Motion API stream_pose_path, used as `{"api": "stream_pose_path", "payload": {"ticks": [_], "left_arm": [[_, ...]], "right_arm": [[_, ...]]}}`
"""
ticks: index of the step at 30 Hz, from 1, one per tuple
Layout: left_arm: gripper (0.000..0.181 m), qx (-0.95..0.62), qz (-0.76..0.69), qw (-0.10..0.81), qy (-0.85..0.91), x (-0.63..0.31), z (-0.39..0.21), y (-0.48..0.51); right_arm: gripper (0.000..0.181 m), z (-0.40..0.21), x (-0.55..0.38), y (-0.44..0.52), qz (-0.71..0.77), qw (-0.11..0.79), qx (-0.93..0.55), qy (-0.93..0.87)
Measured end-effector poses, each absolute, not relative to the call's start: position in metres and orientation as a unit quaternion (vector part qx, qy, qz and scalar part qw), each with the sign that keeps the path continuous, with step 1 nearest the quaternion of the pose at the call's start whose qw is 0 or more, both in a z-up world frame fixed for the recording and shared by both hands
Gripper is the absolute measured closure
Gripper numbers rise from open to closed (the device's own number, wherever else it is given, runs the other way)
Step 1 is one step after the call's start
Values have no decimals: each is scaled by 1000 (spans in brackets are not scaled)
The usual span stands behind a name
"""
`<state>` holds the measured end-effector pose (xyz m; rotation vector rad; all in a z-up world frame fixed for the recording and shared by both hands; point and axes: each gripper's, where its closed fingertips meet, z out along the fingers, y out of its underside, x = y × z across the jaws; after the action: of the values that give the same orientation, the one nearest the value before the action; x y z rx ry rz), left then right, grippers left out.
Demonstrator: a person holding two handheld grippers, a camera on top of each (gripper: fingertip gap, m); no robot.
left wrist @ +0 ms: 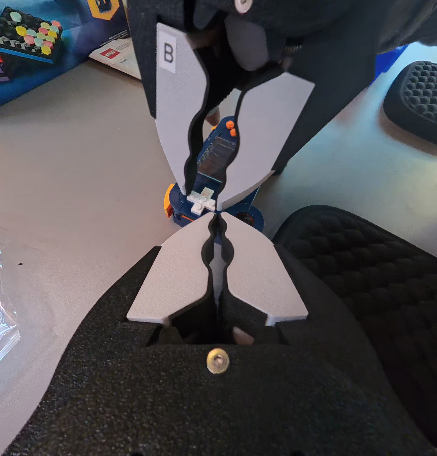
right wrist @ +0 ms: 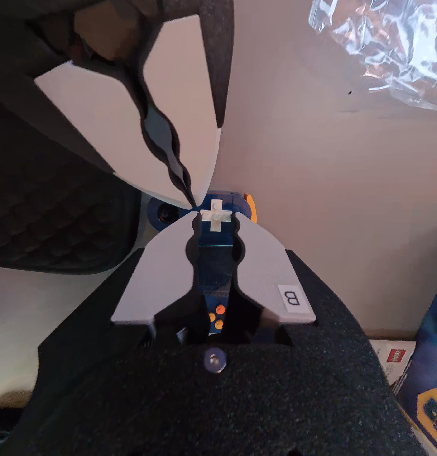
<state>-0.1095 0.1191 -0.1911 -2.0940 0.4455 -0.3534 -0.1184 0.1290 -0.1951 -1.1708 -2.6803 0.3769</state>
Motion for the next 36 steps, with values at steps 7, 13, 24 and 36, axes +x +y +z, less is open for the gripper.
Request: {"api": "stream_pose_path", "payload": {"ticks": [7, 13, 24, 36], "left_arm": [[181, -854, -144, 468, 175, -109, -192, 120], [181, -854, -141, 470, 172, -111, -191, 120], [168, -846, -183, 464, 188, -110, -189, 111], [101, -828, -140, 482, 249, -121, -165, 116]], "right_arm": [[161, -191, -118, 126, 183, 181, -345, -902], [181, -192, -111, 119, 235, 220, -349, -880], [143, -180, -92, 133, 290, 268, -441, -806], [98, -181, -71, 161, 283, 168, -446, -832]]}}
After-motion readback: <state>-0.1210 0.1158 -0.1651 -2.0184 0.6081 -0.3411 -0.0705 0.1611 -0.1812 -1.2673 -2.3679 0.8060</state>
